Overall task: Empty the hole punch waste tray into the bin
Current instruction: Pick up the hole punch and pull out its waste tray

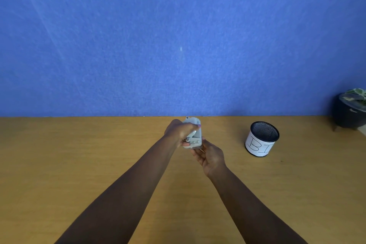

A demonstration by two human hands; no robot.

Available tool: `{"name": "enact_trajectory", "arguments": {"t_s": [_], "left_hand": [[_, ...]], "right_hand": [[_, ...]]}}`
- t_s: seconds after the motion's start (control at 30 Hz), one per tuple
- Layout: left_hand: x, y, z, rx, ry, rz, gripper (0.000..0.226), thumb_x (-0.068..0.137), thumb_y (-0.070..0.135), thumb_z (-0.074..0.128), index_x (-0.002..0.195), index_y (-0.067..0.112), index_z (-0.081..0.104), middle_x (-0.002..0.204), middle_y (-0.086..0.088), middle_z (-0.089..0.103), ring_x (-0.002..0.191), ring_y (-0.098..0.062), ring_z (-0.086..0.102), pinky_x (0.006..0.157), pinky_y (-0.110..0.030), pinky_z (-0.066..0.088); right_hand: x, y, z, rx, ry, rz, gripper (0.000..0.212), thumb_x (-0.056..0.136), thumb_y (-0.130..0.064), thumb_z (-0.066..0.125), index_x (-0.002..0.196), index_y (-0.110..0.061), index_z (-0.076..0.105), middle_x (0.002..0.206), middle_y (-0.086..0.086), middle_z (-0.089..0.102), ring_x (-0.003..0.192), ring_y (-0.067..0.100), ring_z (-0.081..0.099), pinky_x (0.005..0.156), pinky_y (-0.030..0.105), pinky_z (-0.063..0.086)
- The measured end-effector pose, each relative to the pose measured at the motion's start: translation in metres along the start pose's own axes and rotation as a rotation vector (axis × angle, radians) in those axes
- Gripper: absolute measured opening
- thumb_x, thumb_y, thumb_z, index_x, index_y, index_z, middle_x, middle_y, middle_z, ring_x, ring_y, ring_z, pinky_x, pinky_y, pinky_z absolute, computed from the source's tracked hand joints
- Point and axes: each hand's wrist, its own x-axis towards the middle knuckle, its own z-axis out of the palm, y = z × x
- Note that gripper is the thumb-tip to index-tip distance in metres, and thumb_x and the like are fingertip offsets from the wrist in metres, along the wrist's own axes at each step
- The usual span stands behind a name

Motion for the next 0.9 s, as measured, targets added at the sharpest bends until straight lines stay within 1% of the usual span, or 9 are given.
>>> {"name": "enact_trajectory", "arguments": {"t_s": [0.1, 0.23, 0.37, 0.43, 0.5, 0.6, 0.73, 0.83, 0.9], "left_hand": [[-0.003, 0.000, -0.002, -0.014, -0.025, -0.004, 0.032, 0.078, 0.025, 0.073, 0.098, 0.005, 0.057, 0.097, -0.008, 0.061, 0.064, -0.015, 0.059, 0.048, -0.026, 0.051], [-0.006, -0.002, -0.005, -0.056, -0.057, -0.017, 0.041, 0.080, 0.023, 0.071, 0.113, 0.001, 0.060, 0.107, -0.014, 0.064, 0.073, -0.022, 0.063, 0.050, -0.028, 0.052], [-0.008, -0.004, -0.009, -0.091, -0.098, -0.023, 0.038, 0.083, 0.023, 0.067, 0.113, 0.002, 0.060, 0.098, -0.011, 0.063, 0.065, -0.017, 0.061, 0.048, -0.027, 0.050], [-0.009, -0.006, -0.011, -0.114, -0.119, -0.031, 0.032, 0.084, 0.023, 0.066, 0.108, 0.004, 0.059, 0.086, -0.007, 0.062, 0.063, -0.016, 0.060, 0.046, -0.026, 0.051], [-0.010, -0.008, -0.014, -0.147, -0.143, -0.040, 0.029, 0.085, 0.024, 0.064, 0.106, 0.006, 0.058, 0.080, -0.004, 0.059, 0.062, -0.016, 0.059, 0.043, -0.023, 0.052], [-0.009, -0.012, -0.018, -0.186, -0.163, -0.042, 0.025, 0.085, 0.025, 0.063, 0.102, 0.007, 0.058, 0.080, -0.003, 0.057, 0.064, -0.016, 0.059, 0.042, -0.021, 0.052], [-0.007, -0.015, -0.021, -0.239, -0.181, -0.060, 0.014, 0.085, 0.027, 0.063, 0.085, 0.014, 0.059, 0.080, -0.001, 0.056, 0.064, -0.015, 0.059, 0.040, -0.018, 0.051], [-0.004, -0.016, -0.024, -0.289, -0.193, -0.074, 0.014, 0.084, 0.028, 0.062, 0.084, 0.014, 0.059, 0.080, -0.001, 0.057, 0.064, -0.015, 0.059, 0.039, -0.018, 0.052], [-0.004, -0.016, -0.026, -0.322, -0.203, -0.084, 0.015, 0.085, 0.028, 0.061, 0.083, 0.013, 0.059, 0.078, -0.001, 0.056, 0.059, -0.014, 0.060, 0.038, -0.017, 0.051]], "right_hand": [[0.000, -0.003, 0.000, -0.041, 0.030, 0.001, 0.015, 0.090, -0.016, 0.058, 0.086, -0.004, 0.067, 0.075, 0.008, 0.069, 0.056, 0.015, 0.065, 0.048, 0.020, 0.057], [-0.001, -0.004, -0.002, -0.054, 0.041, 0.031, 0.015, 0.089, -0.014, 0.059, 0.083, -0.002, 0.066, 0.072, 0.009, 0.068, 0.051, 0.014, 0.065, 0.046, 0.020, 0.056], [-0.001, -0.002, -0.005, -0.057, 0.037, 0.053, 0.015, 0.089, -0.014, 0.060, 0.087, 0.000, 0.066, 0.073, 0.010, 0.068, 0.039, 0.010, 0.065, 0.042, 0.020, 0.056], [-0.002, -0.003, -0.005, -0.060, 0.047, 0.053, 0.015, 0.089, -0.013, 0.059, 0.084, 0.000, 0.065, 0.072, 0.011, 0.067, 0.039, 0.011, 0.065, 0.040, 0.020, 0.055], [-0.003, -0.004, -0.006, -0.062, 0.054, 0.053, 0.016, 0.090, -0.013, 0.059, 0.080, -0.001, 0.064, 0.072, 0.011, 0.066, 0.046, 0.015, 0.066, 0.039, 0.020, 0.055], [-0.003, -0.005, -0.007, -0.068, 0.061, 0.059, 0.015, 0.089, -0.012, 0.059, 0.078, -0.003, 0.063, 0.073, 0.011, 0.066, 0.061, 0.019, 0.064, 0.041, 0.021, 0.056], [-0.001, -0.003, -0.009, -0.066, 0.079, 0.070, 0.015, 0.089, -0.013, 0.059, 0.078, -0.003, 0.063, 0.073, 0.011, 0.067, 0.062, 0.020, 0.064, 0.040, 0.021, 0.056], [0.002, -0.001, -0.010, -0.070, 0.098, 0.076, 0.013, 0.089, -0.013, 0.060, 0.085, -0.002, 0.063, 0.075, 0.011, 0.066, 0.063, 0.020, 0.064, 0.039, 0.021, 0.055], [0.004, 0.000, -0.011, -0.070, 0.106, 0.074, 0.013, 0.089, -0.013, 0.060, 0.093, -0.001, 0.063, 0.075, 0.011, 0.066, 0.063, 0.020, 0.063, 0.038, 0.021, 0.055]]}}
